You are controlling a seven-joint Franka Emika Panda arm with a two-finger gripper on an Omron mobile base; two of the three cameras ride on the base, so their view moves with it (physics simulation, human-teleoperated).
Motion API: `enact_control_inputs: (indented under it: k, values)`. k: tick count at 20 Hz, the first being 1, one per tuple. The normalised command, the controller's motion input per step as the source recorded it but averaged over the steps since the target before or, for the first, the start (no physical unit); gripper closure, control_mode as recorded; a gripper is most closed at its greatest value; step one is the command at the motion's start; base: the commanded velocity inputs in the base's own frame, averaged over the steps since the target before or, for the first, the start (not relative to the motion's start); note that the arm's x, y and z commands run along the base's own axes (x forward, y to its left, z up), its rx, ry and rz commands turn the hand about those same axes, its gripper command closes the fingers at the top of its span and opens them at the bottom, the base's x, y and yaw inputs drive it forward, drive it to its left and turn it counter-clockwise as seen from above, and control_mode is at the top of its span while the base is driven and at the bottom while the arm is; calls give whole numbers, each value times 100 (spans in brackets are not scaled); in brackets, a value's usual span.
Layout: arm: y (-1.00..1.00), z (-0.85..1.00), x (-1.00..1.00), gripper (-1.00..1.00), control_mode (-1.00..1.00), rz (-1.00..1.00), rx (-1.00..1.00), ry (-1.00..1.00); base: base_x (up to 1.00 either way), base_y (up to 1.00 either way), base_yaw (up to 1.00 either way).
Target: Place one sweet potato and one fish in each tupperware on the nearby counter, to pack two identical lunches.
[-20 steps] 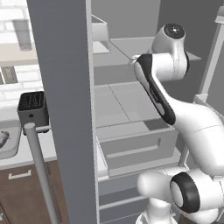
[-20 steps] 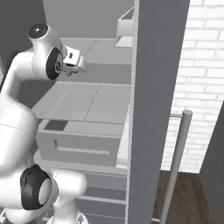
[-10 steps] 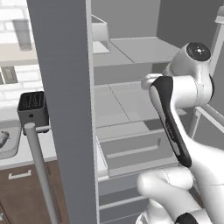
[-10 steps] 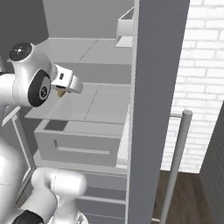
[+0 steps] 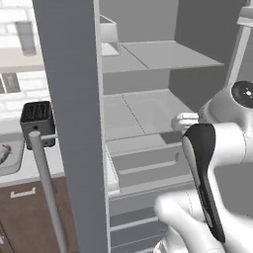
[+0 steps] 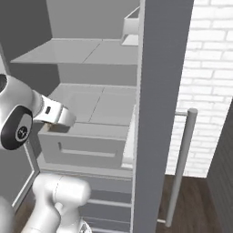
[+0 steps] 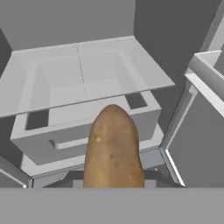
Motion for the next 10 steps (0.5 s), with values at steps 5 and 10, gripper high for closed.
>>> enact_control_inputs:
  k: [5,10]
  values:
    - [0,0,0,100,100,0,0,0,-99,-12,14]
    - [0,0,0,100,100,0,0,0,-87,-2,46]
